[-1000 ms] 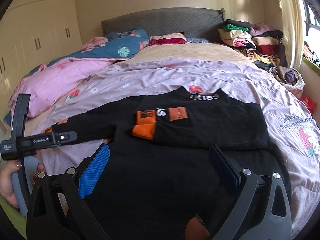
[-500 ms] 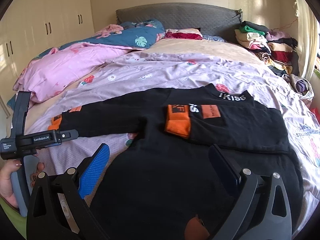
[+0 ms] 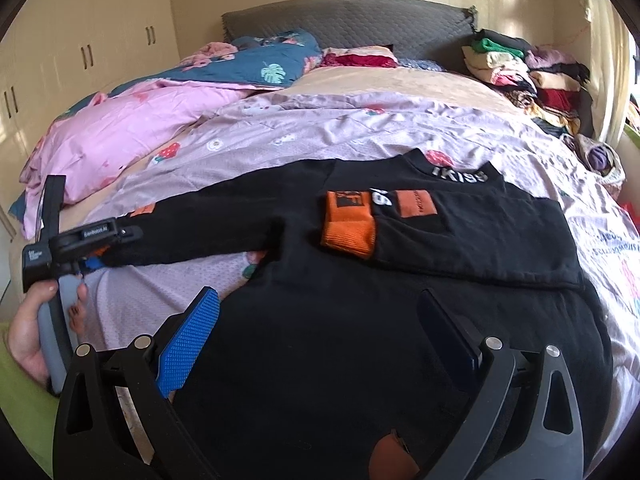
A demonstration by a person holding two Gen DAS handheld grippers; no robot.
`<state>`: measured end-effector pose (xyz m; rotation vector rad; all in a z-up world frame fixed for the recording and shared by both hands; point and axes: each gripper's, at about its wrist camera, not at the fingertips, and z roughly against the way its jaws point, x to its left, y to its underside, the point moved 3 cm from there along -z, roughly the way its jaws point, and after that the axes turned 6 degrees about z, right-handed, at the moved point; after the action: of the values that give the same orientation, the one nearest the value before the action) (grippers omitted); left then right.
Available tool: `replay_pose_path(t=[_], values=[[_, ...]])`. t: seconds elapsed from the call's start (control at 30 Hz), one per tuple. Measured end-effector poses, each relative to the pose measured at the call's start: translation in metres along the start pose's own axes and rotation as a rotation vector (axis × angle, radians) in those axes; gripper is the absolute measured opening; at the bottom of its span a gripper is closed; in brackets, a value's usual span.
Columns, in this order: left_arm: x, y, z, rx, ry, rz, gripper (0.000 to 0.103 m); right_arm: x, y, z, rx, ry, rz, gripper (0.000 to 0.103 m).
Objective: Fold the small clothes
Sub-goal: 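Move the left gripper to the other sleeve's orange cuff, then grasp the orange cuff with the left gripper and lift it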
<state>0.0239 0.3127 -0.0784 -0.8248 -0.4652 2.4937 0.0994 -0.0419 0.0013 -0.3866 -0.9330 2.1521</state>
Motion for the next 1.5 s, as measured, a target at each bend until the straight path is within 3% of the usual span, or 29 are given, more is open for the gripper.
replay_pose_path(t=[0.03,0.1,0.17,0.57,1.0,1.5], values=[[0.002,-0.004,0.000,-0.005,0.000,0.015,0.031,-0.003,0.001,0.000,0.001,0.002,-0.009,0.099],[0.006,-0.012,0.002,-0.015,0.004,0.045,0.011,-0.010,0.003,0.001,0.002,0.008,-0.027,0.099],[0.005,-0.015,0.013,-0.031,0.047,0.060,0.011,-0.017,0.005,0.004,-0.003,0.016,-0.038,0.099],[-0.073,-0.024,0.083,-0.152,0.200,-0.087,0.009,-0.061,0.010,0.031,-0.057,0.053,-0.144,0.099],[-0.174,-0.015,0.092,-0.165,0.281,-0.241,0.009,-0.106,0.022,0.046,-0.087,0.116,-0.231,0.099],[-0.269,0.022,0.082,-0.127,0.357,-0.393,0.009,-0.150,-0.003,0.057,-0.099,0.048,-0.279,0.099]])
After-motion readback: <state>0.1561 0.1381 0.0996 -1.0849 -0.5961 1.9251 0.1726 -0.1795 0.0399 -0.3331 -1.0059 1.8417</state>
